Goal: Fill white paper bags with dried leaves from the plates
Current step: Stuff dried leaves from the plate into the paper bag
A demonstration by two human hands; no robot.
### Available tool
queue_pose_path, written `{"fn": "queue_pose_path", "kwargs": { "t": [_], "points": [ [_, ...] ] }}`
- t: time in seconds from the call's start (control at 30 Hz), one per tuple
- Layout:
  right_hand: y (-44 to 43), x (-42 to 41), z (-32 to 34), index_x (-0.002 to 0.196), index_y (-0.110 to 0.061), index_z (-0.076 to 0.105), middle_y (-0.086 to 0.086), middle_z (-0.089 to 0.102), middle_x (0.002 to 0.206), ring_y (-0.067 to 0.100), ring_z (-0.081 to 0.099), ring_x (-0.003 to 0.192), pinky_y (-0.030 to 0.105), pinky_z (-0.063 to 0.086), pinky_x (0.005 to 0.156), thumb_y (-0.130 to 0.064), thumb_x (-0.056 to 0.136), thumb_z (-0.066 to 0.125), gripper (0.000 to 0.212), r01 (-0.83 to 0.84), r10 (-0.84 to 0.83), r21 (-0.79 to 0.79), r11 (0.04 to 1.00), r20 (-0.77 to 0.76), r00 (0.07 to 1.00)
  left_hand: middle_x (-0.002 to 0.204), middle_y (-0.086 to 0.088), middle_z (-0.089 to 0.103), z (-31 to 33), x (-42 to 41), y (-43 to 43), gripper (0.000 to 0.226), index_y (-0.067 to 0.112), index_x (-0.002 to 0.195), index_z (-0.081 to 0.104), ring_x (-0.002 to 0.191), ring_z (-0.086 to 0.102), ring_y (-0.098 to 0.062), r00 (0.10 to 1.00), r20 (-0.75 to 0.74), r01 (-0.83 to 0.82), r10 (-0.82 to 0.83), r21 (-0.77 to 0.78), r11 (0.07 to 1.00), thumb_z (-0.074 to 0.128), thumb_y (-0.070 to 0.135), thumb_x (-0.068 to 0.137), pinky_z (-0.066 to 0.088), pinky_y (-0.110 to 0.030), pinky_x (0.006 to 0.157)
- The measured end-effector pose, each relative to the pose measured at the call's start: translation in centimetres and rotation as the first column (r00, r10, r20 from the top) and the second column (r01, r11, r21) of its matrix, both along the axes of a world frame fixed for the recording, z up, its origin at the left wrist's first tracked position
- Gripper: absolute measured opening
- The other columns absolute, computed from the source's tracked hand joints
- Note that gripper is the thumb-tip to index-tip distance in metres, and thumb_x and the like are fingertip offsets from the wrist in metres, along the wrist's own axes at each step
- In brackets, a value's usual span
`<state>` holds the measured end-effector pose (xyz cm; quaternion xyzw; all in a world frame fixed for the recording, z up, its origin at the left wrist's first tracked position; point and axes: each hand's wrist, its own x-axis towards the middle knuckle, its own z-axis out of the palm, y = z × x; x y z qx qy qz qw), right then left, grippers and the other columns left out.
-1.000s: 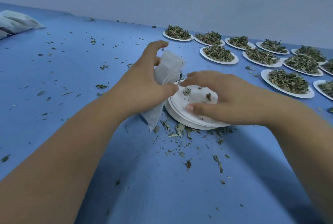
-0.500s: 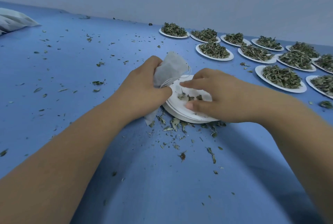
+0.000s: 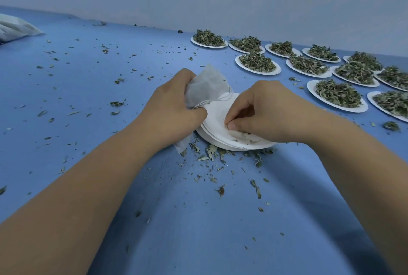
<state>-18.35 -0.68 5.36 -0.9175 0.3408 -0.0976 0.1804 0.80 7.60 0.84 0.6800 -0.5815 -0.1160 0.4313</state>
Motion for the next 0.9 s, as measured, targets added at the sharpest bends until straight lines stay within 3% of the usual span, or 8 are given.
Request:
{"fn": "queue_pose_path", "kwargs": {
  "t": [0.1, 0.2, 0.33, 0.47, 0.53, 0.77, 0.83, 0.9],
  "points": [
    [-0.5, -0.5, 1.0, 0.082, -0.030, 0.081, -0.025, 0.070, 0.065, -0.009, 0.062, 0.058, 0.003, 0.041, 0.052, -0.016, 0.086, 0.079, 0.014, 0.044, -0.043, -0.005, 0.999, 0.080, 0.996, 0.076, 0.009, 0.055, 0.2, 0.2, -0.1, 0.028, 0.033, 0.087, 0.045, 0.065, 0.051, 0.006, 0.999, -0.036, -0.040, 0.037, -0.075, 0.996, 0.068, 0.022, 0.078, 0.037, -0.007, 0.050],
    [-1.2, -0.6, 2.9, 0.079, -0.031, 0.080, -0.013, 0.074, 0.066, 0.002, 0.060, 0.052, 0.011, 0.043, 0.047, -0.017, 0.086, 0.080, 0.016, 0.110, -0.106, 0.008, 0.994, 0.349, 0.931, 0.079, 0.009, 0.056, 0.0, 0.4, -0.1, 0.029, 0.031, 0.090, 0.045, 0.068, 0.052, 0.004, 0.998, -0.043, -0.046, 0.043, -0.083, 0.996, 0.072, 0.026, 0.079, 0.038, -0.010, 0.050],
    [-0.3, 1.5, 3.9, 0.082, -0.023, 0.080, -0.006, 0.077, 0.075, 0.008, 0.072, 0.069, 0.016, 0.055, 0.066, -0.008, 0.085, 0.080, 0.015, 0.036, -0.126, 0.139, 0.990, 0.720, 0.683, 0.083, 0.010, 0.056, -0.4, 0.3, -0.2, 0.031, 0.033, 0.093, 0.045, 0.074, 0.053, 0.002, 0.998, -0.048, -0.043, 0.040, -0.082, 0.996, 0.073, 0.032, 0.080, 0.039, -0.016, 0.052],
    [0.8, 3.8, 2.9, 0.086, -0.016, 0.078, -0.001, 0.078, 0.078, 0.016, 0.075, 0.077, 0.033, 0.062, 0.081, -0.001, 0.086, 0.077, 0.015, -0.028, -0.175, 0.223, 0.974, 0.830, 0.529, 0.082, 0.011, 0.055, -0.3, 0.2, -0.2, 0.034, 0.030, 0.092, 0.044, 0.069, 0.051, 0.007, 0.996, -0.082, -0.050, 0.040, -0.123, 0.991, 0.076, 0.034, 0.079, 0.038, -0.007, 0.052],
    [1.2, 4.1, 2.4, 0.089, -0.014, 0.079, 0.000, 0.078, 0.081, 0.015, 0.075, 0.079, 0.032, 0.062, 0.082, -0.001, 0.086, 0.077, 0.013, -0.020, -0.173, 0.221, 0.975, 0.815, 0.553, 0.082, 0.011, 0.055, -0.3, 0.2, -0.2, 0.035, 0.030, 0.094, 0.045, 0.068, 0.051, 0.007, 0.994, -0.094, -0.058, 0.047, -0.123, 0.991, 0.076, 0.036, 0.078, 0.037, -0.006, 0.051],
    [2.1, 3.5, 3.0, 0.084, -0.017, 0.077, -0.014, 0.075, 0.079, -0.004, 0.070, 0.075, 0.006, 0.047, 0.067, -0.002, 0.082, 0.075, 0.015, 0.035, 0.002, -0.052, 0.998, 0.574, 0.819, 0.074, 0.013, 0.051, -0.3, 0.2, -0.5, 0.039, 0.036, 0.086, 0.042, 0.062, 0.051, 0.011, 0.992, -0.122, -0.065, 0.045, -0.169, 0.983, 0.079, 0.031, 0.078, 0.038, -0.006, 0.052],
    [2.4, 3.6, 3.8, 0.093, -0.021, 0.076, -0.015, 0.074, 0.082, -0.013, 0.063, 0.068, 0.002, 0.041, 0.061, -0.007, 0.087, 0.068, 0.016, 0.030, 0.036, -0.141, 0.990, 0.441, 0.897, 0.075, 0.013, 0.051, -0.3, 0.1, -0.5, 0.038, 0.036, 0.086, 0.041, 0.062, 0.050, 0.011, 0.991, -0.128, -0.058, 0.035, -0.180, 0.982, 0.078, 0.029, 0.079, 0.038, -0.006, 0.053],
    [2.7, 3.6, 4.3, 0.110, -0.029, 0.071, -0.015, 0.074, 0.089, -0.020, 0.054, 0.061, 0.002, 0.038, 0.054, -0.014, 0.095, 0.060, 0.024, -0.011, 0.053, -0.134, 0.991, 0.320, 0.946, 0.077, 0.013, 0.050, -0.3, 0.1, -0.5, 0.038, 0.036, 0.087, 0.040, 0.064, 0.050, 0.013, 0.991, -0.129, -0.049, 0.025, -0.189, 0.981, 0.077, 0.028, 0.080, 0.038, -0.003, 0.055]
  ]
}}
